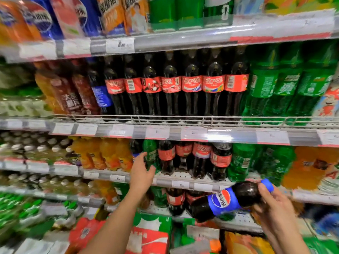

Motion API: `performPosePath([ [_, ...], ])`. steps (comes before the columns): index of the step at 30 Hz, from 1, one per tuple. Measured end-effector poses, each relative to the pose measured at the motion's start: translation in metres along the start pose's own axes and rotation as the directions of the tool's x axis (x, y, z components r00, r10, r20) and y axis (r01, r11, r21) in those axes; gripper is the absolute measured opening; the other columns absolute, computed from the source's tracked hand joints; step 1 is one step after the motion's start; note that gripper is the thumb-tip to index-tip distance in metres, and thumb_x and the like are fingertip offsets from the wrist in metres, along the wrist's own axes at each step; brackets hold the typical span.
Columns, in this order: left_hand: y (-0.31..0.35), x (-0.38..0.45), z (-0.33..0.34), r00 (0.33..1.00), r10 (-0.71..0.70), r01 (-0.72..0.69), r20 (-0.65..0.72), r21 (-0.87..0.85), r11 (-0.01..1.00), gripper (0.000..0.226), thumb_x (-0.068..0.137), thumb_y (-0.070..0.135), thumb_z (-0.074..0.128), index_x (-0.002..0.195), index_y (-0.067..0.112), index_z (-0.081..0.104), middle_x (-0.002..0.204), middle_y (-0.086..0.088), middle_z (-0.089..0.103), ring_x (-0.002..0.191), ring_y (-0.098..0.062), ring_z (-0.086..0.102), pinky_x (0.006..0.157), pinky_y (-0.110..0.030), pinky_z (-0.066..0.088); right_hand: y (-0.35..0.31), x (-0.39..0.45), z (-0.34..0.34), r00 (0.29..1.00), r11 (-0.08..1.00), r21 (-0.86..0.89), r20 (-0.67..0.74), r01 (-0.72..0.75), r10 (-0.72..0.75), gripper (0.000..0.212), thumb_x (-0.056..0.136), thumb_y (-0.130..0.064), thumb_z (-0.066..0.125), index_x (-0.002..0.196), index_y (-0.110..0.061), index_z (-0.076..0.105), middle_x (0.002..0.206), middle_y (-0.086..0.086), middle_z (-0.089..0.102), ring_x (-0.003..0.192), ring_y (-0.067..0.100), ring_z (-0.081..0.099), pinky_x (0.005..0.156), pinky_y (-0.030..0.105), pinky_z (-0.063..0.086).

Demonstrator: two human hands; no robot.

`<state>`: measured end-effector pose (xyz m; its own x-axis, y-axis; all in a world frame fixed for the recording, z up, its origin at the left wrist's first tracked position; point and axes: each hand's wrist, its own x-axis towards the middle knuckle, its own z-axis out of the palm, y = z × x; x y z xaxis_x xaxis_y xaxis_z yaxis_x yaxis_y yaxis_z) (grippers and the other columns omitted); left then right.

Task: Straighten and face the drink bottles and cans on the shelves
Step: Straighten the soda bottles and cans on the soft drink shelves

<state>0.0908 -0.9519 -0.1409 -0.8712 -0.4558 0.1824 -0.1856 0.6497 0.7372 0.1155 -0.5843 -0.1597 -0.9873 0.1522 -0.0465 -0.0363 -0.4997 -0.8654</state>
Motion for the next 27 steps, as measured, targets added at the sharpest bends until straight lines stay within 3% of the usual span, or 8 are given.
performPosePath([
  [3,0.006,0.04,-0.011,0.999,0.047,-0.047,0.001,0.015,0.999,0.063,0.095,0.015,0.06,0.152,0.022,0.036,0.127,-0.006,0.058,0.085,-0.014,0.065,0.072,-0.031,0.049,0.015,-0.011,0.025,0.997,0.994,0.111,-0.076,0.005,0.004,0.014,0.1,-0.009,0.053,0.1,-0.003,0.065,0.079,0.009,0.073,0.05,0.009,0.052,0.039,0.015,0.032],
  [7,0.009,0.086,-0.008,0.993,0.022,-0.035,0.112,0.116,0.993,0.062,0.092,0.023,0.065,0.146,0.006,0.038,0.136,-0.018,0.054,0.111,-0.036,0.061,0.09,-0.042,0.051,0.016,-0.032,0.055,0.987,0.981,0.195,-0.161,0.009,0.023,0.021,0.107,-0.009,0.042,0.096,-0.003,0.059,0.049,-0.007,0.055,0.036,-0.001,0.042,0.034,0.012,0.029],
  [12,0.015,0.106,-0.004,0.99,-0.117,0.107,0.083,0.119,0.987,0.026,0.089,0.019,0.064,0.107,0.001,0.057,0.102,-0.015,0.061,0.087,-0.032,0.058,0.068,-0.034,0.043,0.018,-0.041,0.063,0.977,0.977,0.211,-0.202,-0.019,0.062,0.029,0.08,-0.032,0.07,0.086,-0.007,0.055,0.051,-0.007,0.035,0.041,0.003,0.027,0.037,0.017,0.025],
  [15,0.014,0.107,-0.005,0.988,-0.146,0.137,0.042,0.172,0.976,0.028,0.089,0.016,0.063,0.114,0.005,0.059,0.096,-0.013,0.063,0.08,-0.029,0.054,0.061,-0.032,0.041,0.018,-0.043,0.075,0.979,0.99,0.138,-0.206,0.025,0.004,0.043,0.062,-0.041,0.076,0.079,-0.012,0.05,0.049,-0.008,0.041,0.041,0.003,0.032,0.037,0.017,0.025],
  [18,0.007,0.095,-0.012,1.0,-0.025,0.027,-0.017,0.097,0.995,0.04,0.088,0.021,0.068,0.127,0.011,0.06,0.088,-0.007,0.064,0.078,-0.029,0.06,0.055,-0.031,0.04,0.023,-0.041,0.087,0.98,0.997,0.061,-0.192,0.057,-0.044,0.051,0.056,-0.044,0.08,0.083,-0.01,0.053,0.055,-0.006,0.049,0.044,0.004,0.035,0.04,0.019,0.027],
  [21,-0.009,0.076,-0.019,0.991,0.125,-0.126,-0.043,-0.03,0.992,0.042,0.089,0.042,0.073,0.124,0.021,0.065,0.101,-0.003,0.065,0.087,-0.026,0.065,0.067,-0.034,0.049,0.031,-0.036,0.1,0.98,0.998,-0.002,-0.187,0.067,-0.066,0.04,0.07,-0.038,0.078,0.091,-0.008,0.06,0.07,0.005,0.055,0.048,0.009,0.035,0.043,0.022,0.03],
  [24,-0.031,0.054,-0.028,0.976,0.205,-0.215,-0.07,-0.188,0.959,0.025,0.088,0.038,0.075,0.107,0.026,0.067,0.107,0.003,0.057,0.098,-0.022,0.059,0.082,-0.039,0.05,0.039,-0.031,0.124,0.987,0.996,-0.014,-0.134,0.086,-0.087,0.014,0.089,-0.024,0.066,0.09,-0.012,0.059,0.072,0.003,0.057,0.053,0.008,0.043,0.039,0.018,0.03],
  [27,-0.053,0.037,-0.051,0.981,0.141,-0.178,-0.131,-0.342,0.923,0.021,0.088,0.03,0.077,0.107,0.029,0.068,0.118,0.005,0.058,0.111,-0.012,0.055,0.095,-0.03,0.047,0.049,-0.025,0.154,0.99,0.996,-0.056,-0.119,0.064,-0.07,0.007,0.101,-0.015,0.055,0.096,-0.011,0.059,0.074,-0.001,0.065,0.058,0.005,0.054,0.04,0.015,0.037],
])
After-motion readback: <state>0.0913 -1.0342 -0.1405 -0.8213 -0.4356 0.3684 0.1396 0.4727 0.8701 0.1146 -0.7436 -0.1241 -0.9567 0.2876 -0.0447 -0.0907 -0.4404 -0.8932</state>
